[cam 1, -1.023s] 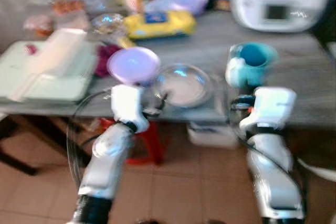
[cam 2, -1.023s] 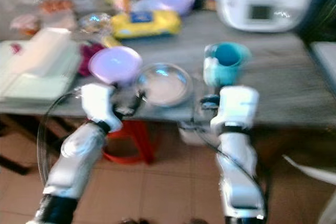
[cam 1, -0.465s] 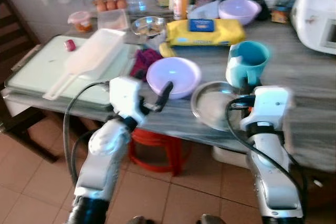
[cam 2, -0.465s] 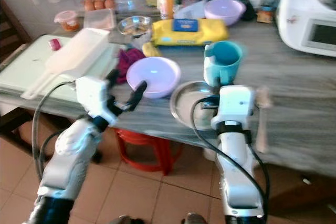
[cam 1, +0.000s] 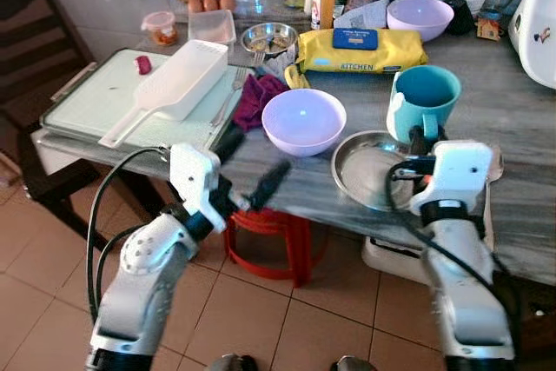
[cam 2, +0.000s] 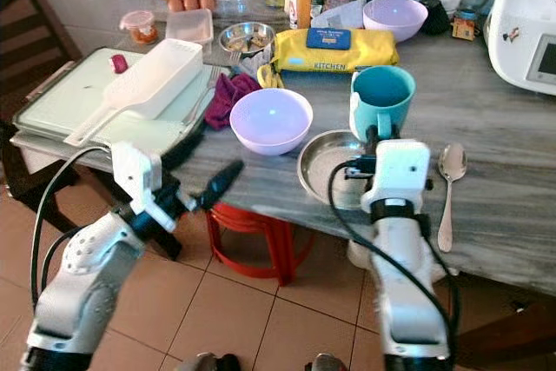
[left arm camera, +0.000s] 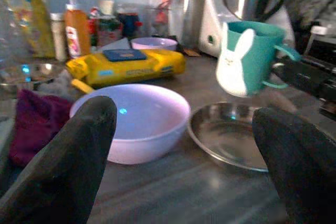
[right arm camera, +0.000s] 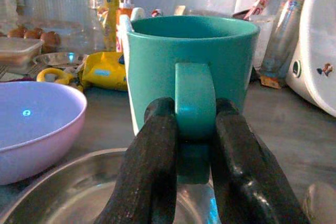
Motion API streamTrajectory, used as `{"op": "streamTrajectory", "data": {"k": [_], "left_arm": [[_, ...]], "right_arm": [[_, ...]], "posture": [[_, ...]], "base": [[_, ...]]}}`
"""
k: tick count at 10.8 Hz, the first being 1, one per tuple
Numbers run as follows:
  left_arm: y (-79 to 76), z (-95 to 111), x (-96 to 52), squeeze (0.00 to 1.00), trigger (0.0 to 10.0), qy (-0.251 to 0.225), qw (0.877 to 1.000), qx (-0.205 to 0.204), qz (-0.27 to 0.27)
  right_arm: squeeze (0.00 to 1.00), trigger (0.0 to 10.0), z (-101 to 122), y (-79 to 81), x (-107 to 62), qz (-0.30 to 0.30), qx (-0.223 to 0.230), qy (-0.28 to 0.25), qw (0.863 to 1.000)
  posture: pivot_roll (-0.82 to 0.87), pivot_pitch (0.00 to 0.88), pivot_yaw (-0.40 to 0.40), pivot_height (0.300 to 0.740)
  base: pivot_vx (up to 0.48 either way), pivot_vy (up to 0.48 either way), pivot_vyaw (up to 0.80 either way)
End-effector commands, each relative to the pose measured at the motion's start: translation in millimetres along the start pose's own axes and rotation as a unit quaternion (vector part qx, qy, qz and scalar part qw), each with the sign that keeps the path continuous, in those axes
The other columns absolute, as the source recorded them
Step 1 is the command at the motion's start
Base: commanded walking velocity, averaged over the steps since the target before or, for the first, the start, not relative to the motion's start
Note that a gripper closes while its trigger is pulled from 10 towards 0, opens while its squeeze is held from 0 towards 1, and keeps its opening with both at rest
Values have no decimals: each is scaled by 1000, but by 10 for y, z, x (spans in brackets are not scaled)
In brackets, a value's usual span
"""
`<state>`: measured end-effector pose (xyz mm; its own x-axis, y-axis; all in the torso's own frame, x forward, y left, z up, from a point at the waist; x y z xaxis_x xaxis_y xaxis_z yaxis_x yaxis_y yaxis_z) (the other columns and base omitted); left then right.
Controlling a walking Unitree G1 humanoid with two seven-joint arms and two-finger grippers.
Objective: Setting the table
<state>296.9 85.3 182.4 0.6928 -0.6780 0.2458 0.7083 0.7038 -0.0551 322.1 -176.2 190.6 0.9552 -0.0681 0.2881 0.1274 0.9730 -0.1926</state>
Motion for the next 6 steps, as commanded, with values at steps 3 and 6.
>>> {"op": "streamTrajectory", "data": {"k": [3, 6], "left_arm": [[-114, -35, -19, 0, 10000, 16, 999, -16, -43], [-186, -53, 16, 0, 10000, 19, 998, -26, -61]], "right_arm": [[0, 10000, 97, -269, 176, -15, -26, -14, 999], [0, 10000, 53, -459, 249, -27, -34, 0, 999]], "posture": [[-173, 166, 59, 740], [-179, 171, 59, 740]], "base": [[0, 0, 0], [0, 0, 0]]}}
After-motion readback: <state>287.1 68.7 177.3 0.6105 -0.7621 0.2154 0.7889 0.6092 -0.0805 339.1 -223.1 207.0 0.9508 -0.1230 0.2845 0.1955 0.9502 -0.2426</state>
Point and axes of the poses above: a point about 5 cm out from each wrist's last joint towards the gripper, its own x axis pointing out of the wrist towards the gripper, its own z axis along the axis of the wrist's last joint, y = z × x, the point moved 4 cm from there along x, pointing out of the wrist towards the gripper, and after that the axes turned 3 degrees about -x, right-handed, at the moved point
